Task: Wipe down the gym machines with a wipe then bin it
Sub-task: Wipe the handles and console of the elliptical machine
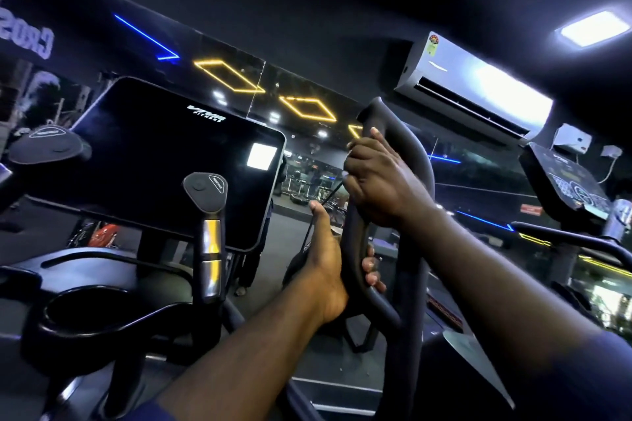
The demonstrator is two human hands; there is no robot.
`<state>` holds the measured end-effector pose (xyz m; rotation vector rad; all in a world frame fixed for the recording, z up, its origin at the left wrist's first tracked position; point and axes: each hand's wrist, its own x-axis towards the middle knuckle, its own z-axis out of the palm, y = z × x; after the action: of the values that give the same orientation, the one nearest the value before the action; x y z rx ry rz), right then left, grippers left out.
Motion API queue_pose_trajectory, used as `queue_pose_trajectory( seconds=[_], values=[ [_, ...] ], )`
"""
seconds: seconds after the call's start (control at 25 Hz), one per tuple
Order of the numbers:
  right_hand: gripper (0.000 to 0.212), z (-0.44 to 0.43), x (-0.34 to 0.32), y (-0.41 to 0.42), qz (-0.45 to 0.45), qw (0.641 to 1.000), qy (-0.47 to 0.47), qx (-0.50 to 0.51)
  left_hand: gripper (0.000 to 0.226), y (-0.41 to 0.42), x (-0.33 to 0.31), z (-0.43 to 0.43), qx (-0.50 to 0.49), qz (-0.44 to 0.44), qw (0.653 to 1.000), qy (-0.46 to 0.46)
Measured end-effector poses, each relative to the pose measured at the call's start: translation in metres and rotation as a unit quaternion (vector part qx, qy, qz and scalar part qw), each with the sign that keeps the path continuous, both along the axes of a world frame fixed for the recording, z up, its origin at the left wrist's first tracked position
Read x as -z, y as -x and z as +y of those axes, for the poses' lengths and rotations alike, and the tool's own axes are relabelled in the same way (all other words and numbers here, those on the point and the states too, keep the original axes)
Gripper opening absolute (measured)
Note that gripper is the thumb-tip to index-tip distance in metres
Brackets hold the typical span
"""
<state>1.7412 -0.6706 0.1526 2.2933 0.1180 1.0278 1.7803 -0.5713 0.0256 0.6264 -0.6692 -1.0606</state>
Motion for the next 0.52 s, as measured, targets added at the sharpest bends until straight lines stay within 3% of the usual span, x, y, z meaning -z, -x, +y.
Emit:
queue_pose_trajectory(
  seconds=[0.2, 0.36, 0.52],
  values=[
    [0.019, 0.014, 0.062, 0.024, 0.018, 0.999, -0.013, -0.028, 0.130, -0.004, 0.012, 0.001, -0.020, 0.008, 0.999, 0.030],
    [0.017, 0.023, 0.114, 0.039, 0.053, 0.998, -0.018, -0.034, 0.133, -0.017, 0.006, 0.030, -0.043, -0.031, 0.999, 0.012],
    [0.021, 0.028, 0.122, 0.062, 0.132, 0.988, 0.002, -0.078, 0.128, -0.038, -0.002, 0.064, -0.169, -0.112, 0.978, -0.049]
  ],
)
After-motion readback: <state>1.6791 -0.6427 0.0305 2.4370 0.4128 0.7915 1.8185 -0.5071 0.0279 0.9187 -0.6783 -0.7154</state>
